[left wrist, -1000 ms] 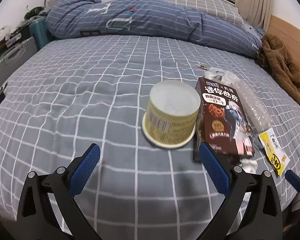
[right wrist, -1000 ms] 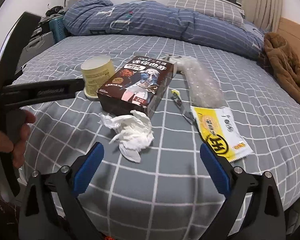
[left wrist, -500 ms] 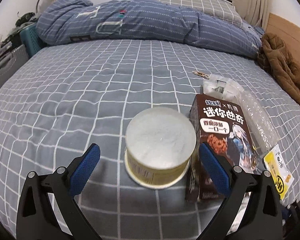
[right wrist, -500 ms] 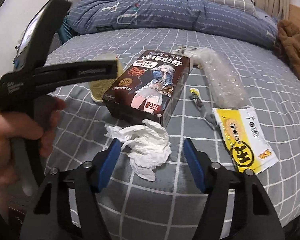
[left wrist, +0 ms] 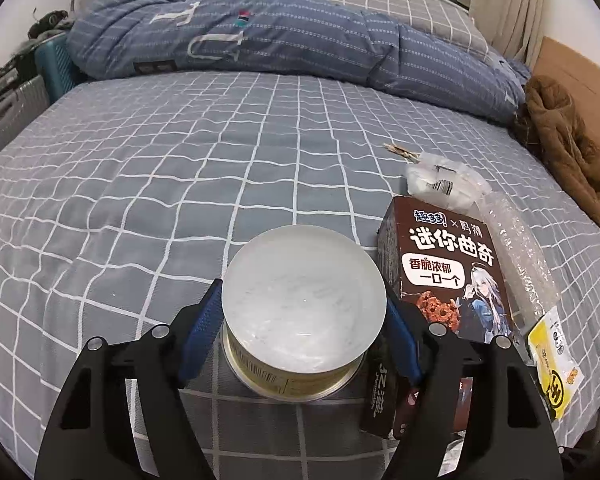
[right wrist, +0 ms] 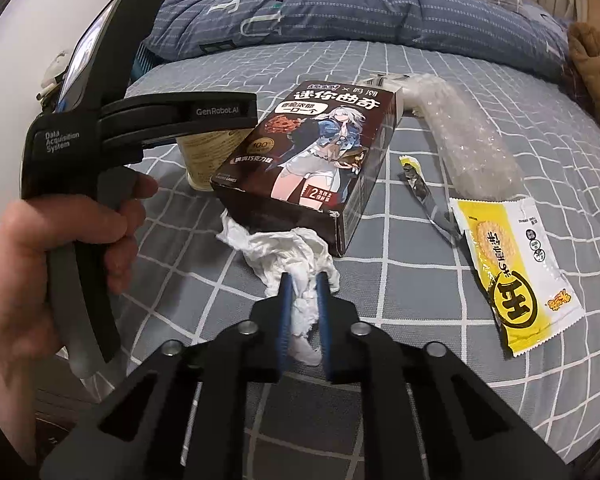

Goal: Collect trash
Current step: 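Grasp the yellow-lidded cup with the left gripper while the right grasps the tissue, then lift the cup and crumpled tissue and carry them down to the bin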

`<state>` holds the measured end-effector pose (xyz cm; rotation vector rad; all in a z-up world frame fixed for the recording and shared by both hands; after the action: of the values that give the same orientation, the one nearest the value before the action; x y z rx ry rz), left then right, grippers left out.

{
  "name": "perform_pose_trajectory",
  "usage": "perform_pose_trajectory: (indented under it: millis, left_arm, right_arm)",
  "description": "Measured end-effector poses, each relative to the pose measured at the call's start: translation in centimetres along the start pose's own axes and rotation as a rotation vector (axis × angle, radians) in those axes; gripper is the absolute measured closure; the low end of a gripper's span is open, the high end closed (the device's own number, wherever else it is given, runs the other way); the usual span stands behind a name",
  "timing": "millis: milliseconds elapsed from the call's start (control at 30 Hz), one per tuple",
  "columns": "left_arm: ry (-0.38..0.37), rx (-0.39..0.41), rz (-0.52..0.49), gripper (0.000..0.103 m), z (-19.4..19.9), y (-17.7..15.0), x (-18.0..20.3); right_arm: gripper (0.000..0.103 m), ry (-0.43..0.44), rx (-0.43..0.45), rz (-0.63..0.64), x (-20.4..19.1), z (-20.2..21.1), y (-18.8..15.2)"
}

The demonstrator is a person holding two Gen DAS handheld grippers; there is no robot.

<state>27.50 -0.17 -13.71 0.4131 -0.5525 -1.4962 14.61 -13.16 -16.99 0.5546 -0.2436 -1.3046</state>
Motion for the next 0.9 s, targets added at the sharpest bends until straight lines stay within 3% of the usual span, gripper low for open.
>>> perform_pose_trajectory:
  millis: [200,900]
  left_arm:
    - [0.015,0.008,-0.012,0.032,0.2,-0.3,0.2]
    - [0.034,0.012,-0.033,0.032,4.0,-1.5,0.4]
  right_arm:
    - [0.096,-0.003,-0.019,-0.004,0.1,-0.2,-0.2]
    - [0.096,-0.012,0.051,-0.017,0.2,2.9,0.7]
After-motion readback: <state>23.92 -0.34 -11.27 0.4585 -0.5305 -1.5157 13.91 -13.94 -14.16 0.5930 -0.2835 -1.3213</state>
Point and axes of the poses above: each gripper's, at about its wrist camera, not at the fingertips, and z roughly against the way its jaws point, x to its right, y to its top, the point moved 6 cm from there along -z, roughly the way its jaws point, and after that the axes turned 6 degrees about -x, right-handed, at the moved point
